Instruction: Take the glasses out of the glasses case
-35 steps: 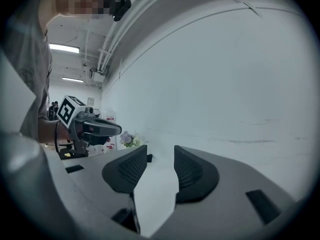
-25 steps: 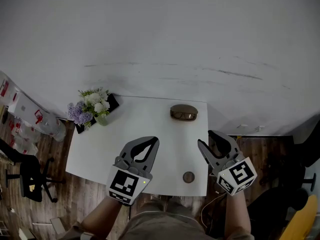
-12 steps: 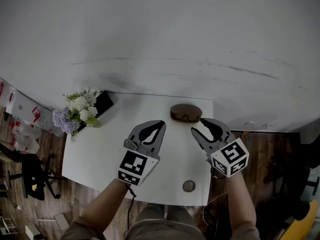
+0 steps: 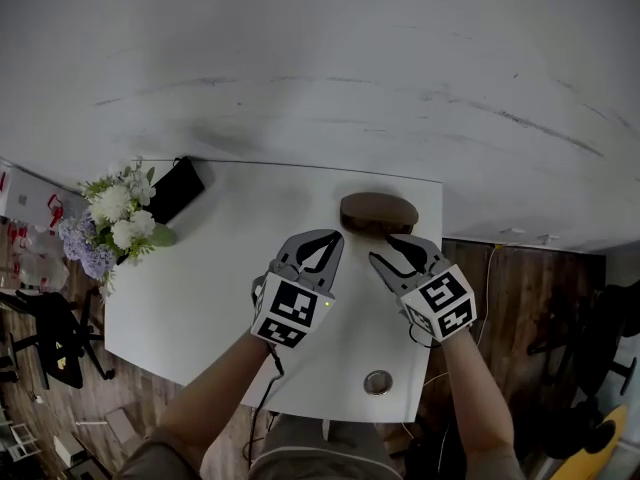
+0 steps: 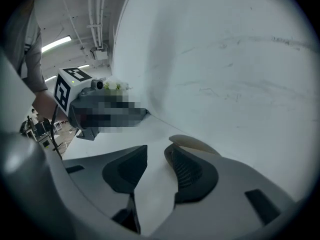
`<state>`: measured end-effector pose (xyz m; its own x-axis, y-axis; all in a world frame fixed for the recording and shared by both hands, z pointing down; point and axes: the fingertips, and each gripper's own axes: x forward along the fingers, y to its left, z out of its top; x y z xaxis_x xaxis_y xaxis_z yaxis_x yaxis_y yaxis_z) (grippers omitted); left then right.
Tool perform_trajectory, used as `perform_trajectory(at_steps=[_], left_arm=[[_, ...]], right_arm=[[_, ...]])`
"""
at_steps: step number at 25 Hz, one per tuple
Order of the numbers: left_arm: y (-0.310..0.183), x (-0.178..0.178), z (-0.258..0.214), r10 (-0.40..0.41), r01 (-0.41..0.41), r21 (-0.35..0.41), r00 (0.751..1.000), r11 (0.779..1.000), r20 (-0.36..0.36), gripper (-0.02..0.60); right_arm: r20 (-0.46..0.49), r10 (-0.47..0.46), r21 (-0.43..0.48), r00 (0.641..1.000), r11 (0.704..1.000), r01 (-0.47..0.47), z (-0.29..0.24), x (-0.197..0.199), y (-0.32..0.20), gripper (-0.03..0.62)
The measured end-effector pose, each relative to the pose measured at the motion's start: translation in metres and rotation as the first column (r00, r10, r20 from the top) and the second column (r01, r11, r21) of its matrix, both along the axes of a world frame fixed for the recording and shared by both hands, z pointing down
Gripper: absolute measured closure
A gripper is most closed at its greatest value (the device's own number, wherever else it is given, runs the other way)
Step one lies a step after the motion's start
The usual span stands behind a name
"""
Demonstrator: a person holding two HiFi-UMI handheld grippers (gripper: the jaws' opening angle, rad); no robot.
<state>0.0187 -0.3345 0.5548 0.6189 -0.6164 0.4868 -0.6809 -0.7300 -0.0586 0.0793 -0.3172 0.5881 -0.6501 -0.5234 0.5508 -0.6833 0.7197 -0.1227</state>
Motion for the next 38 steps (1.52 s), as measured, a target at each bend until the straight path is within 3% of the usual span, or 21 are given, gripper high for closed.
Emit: perform_trajectory(at_steps=[6, 13, 24, 31, 38], left_arm=[[-0.019, 0.008, 0.062, -0.028, 0.025, -0.126, 0.999, 0.992, -0.019, 0.565], [-0.03, 0.013, 0.113, -0.054, 0.054, -0.207, 0.999, 0.977, 0.005, 0.565], [-0.033, 0.016, 0.122, -0.055, 0.053, -0.22, 0.998, 0.974, -0.004, 0.565], [-0.031, 0.015, 0.121, -0.027, 0.03, -0.201, 0.999, 0.979, 0.019, 0.565], [-0.032, 0.016, 0.12, -0.019, 0.019, -0.197, 1.0, 0.98, -0.002, 0.565]], right_arm=[[0.018, 0.051, -0.05, 0.999, 0.998, -0.05, 0.043, 0.008, -0.013, 0.425], [0.038, 0.094, -0.056, 0.995, 0.994, -0.092, 0.057, 0.01, -0.023, 0.434], [-0.072, 0.077, 0.052, 0.994, 0.996, -0.074, 0.049, 0.012, -0.06, 0.434], [-0.236, -0.042, 0.025, 0.971, 0.998, 0.049, 0.07, 0.016, -0.073, 0.428], [-0.395, -0.236, -0.028, 0.888, 0.969, 0.245, 0.092, 0.011, -0.069, 0.419]])
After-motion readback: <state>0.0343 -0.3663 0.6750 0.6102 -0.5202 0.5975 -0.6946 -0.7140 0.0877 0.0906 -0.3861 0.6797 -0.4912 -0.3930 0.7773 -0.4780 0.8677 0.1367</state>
